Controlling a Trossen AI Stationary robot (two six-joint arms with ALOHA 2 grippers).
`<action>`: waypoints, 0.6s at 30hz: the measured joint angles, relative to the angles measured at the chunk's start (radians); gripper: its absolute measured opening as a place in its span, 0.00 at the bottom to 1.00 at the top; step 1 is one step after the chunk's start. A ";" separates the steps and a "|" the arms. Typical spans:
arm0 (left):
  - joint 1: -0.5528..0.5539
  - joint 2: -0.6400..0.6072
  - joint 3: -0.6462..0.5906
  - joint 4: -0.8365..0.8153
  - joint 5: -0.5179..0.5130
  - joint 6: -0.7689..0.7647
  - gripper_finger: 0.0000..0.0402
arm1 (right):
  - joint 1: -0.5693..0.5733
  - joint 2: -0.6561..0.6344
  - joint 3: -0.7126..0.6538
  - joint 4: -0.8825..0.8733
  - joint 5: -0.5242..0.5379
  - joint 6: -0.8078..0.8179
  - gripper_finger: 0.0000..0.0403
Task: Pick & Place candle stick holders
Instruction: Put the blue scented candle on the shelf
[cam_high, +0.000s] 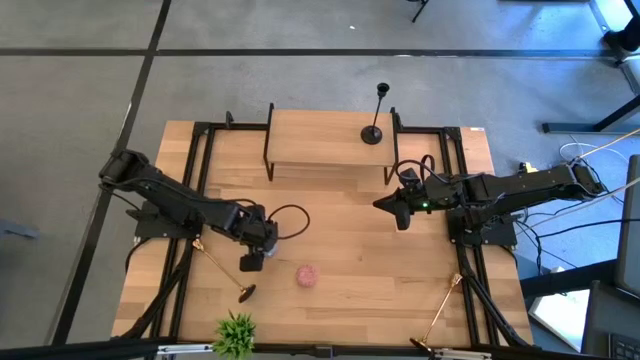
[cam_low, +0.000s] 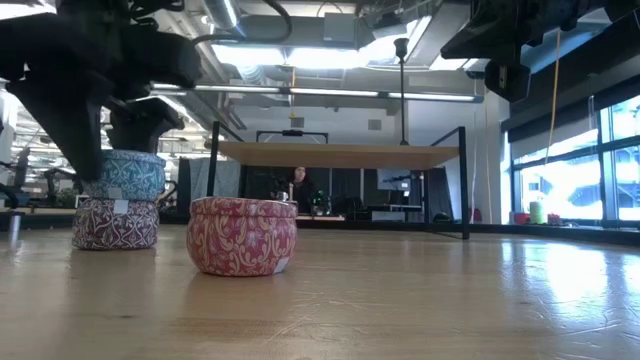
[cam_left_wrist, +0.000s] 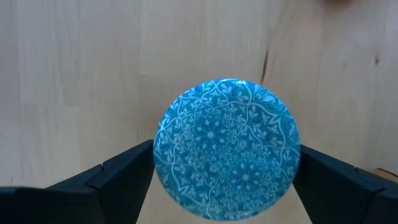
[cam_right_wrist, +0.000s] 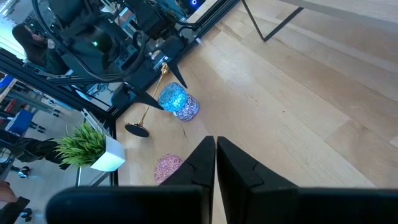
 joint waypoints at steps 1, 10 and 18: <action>0.000 0.000 0.000 0.002 -0.003 0.001 0.87 | 0.000 0.000 0.000 0.000 0.000 0.000 0.04; 0.000 0.000 0.000 0.010 -0.025 0.018 0.87 | 0.000 0.000 0.000 0.000 0.000 0.000 0.04; 0.001 0.000 0.000 0.041 -0.025 0.051 0.87 | 0.000 0.000 0.000 0.000 0.000 0.000 0.04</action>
